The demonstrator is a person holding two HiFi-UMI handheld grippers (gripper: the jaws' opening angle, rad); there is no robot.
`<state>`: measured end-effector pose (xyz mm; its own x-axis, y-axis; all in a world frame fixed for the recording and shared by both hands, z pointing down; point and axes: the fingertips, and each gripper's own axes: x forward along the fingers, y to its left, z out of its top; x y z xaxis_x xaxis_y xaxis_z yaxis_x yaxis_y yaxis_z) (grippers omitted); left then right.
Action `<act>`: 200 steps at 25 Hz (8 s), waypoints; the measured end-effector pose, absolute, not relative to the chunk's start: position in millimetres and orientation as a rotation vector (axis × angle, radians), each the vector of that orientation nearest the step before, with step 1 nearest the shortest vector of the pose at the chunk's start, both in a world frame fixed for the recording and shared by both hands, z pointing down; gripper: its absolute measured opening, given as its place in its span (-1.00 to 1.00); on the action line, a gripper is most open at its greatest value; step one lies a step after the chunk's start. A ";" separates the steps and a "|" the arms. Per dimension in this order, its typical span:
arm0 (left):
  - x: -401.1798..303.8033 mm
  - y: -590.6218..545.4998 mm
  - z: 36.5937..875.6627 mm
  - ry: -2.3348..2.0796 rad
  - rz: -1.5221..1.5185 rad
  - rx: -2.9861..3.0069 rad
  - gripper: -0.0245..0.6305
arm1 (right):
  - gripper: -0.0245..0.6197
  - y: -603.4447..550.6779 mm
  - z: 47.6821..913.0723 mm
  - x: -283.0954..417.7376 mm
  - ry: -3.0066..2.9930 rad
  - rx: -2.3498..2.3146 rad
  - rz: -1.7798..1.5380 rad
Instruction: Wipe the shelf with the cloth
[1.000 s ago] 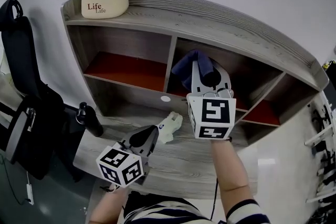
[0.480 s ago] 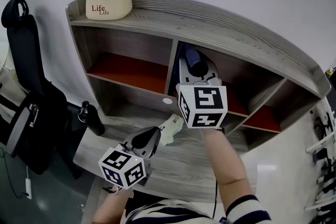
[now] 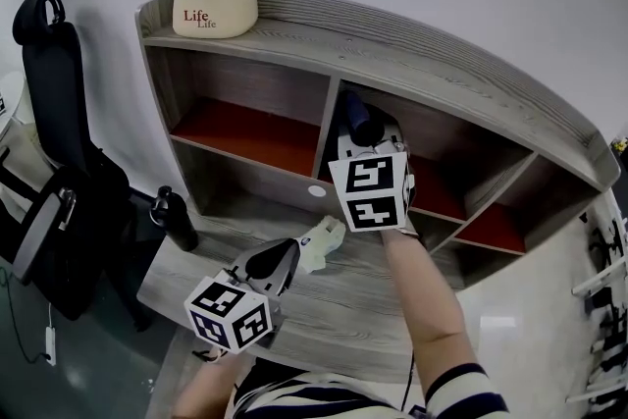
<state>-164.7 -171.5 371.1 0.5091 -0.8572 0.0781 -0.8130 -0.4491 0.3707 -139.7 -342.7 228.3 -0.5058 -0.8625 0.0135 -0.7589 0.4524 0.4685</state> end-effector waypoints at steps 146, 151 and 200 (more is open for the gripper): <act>-78.5 -193.6 380.8 -1.071 -0.153 2.486 -0.88 | -0.79 -322.7 232.7 107.9 -0.507 0.943 -1.222; -81.0 -191.5 383.1 -1.078 -0.149 2.477 -0.88 | -0.79 -321.6 261.8 107.7 -0.548 0.881 -1.184; -88.4 -183.6 367.0 -1.174 -0.193 2.472 -0.87 | -0.79 -219.9 295.1 89.0 -2.098 1.787 -0.524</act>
<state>-88.4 -183.6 367.0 0.6385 -0.7684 0.0436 -0.7138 -0.5700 0.4070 89.0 -219.9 295.1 -0.1552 -0.9878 0.0159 -0.8645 0.1436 0.4818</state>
